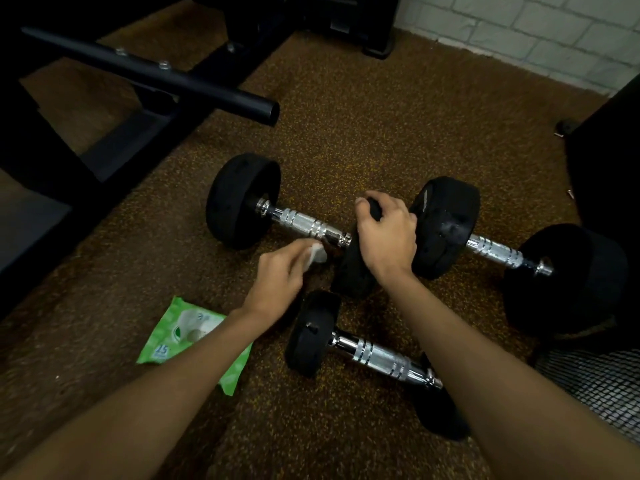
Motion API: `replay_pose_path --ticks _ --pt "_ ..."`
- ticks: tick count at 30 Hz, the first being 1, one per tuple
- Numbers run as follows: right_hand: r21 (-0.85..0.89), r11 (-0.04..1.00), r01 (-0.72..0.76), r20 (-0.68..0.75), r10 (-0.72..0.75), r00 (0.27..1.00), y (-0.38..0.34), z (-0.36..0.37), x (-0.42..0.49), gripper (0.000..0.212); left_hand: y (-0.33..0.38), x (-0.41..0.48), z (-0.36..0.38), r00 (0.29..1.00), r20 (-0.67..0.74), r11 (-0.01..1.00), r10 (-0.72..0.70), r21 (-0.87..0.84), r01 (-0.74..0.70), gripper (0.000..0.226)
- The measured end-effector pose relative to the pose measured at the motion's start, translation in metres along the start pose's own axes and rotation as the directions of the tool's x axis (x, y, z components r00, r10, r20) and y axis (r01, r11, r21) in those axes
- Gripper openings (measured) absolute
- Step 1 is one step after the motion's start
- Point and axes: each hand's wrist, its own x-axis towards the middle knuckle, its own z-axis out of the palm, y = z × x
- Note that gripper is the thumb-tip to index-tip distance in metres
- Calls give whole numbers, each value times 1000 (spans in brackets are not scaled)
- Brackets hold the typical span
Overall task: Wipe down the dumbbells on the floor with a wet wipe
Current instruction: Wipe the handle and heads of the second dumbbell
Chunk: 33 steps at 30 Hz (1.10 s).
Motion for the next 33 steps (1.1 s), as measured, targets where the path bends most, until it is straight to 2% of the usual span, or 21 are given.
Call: replay_pose_path --ticks 1,2,3,4,5,6,7,8,9,14,18,23,28,33 --pt "1 1000 0 -3 0 1000 0 0 0 39 -1 0 4 983 -55 985 -174 -30 173 21" --pt "4 1000 -1 -6 1 1000 0 0 0 39 -3 2 9 921 -81 922 -381 -112 371 21" --pt "5 1000 -1 -9 1 1000 0 0 0 39 -7 7 13 791 -59 774 -608 -263 576 21" --pt "6 1000 -1 -11 1 1000 0 0 -1 39 -7 14 16 628 29 551 -778 -448 704 21" --pt "6 1000 -1 -12 1 1000 0 0 -1 39 -5 21 18 499 160 320 -852 -595 737 21" --pt "8 1000 -2 -13 2 1000 0 1 -1 39 0 28 20 433 288 125 -854 -694 709 21" --pt "11 1000 -3 -17 3 1000 0 1 -1 39 6 35 21 409 382 -10 -828 -741 672 21" --pt "12 1000 -2 -21 2 1000 0 2 -1 39 15 40 23 404 446 -104 -799 -763 638 24" --pt "11 1000 -1 -26 1 1000 0 1 -1 39 24 45 25 401 475 -155 -783 -774 614 29" --pt "1 1000 6 -39 -6 999 0 2 -1 39 31 53 33 446 508 -215 -737 -802 557 39" --pt "-15 1000 24 -39 -25 999 0 3 -2 40 26 45 27 484 598 -242 -639 -754 611 33" --pt "-23 998 52 -50 -53 997 1 4 -10 40 16 35 7 497 638 -44 -589 -639 768 31" --pt "-32 997 68 -50 -69 996 2 4 -11 40 19 38 12 491 634 -39 -598 -635 772 35" --pt "-43 995 85 -43 -87 995 3 3 -14 39 28 42 20 527 593 3 -609 -662 750 35"
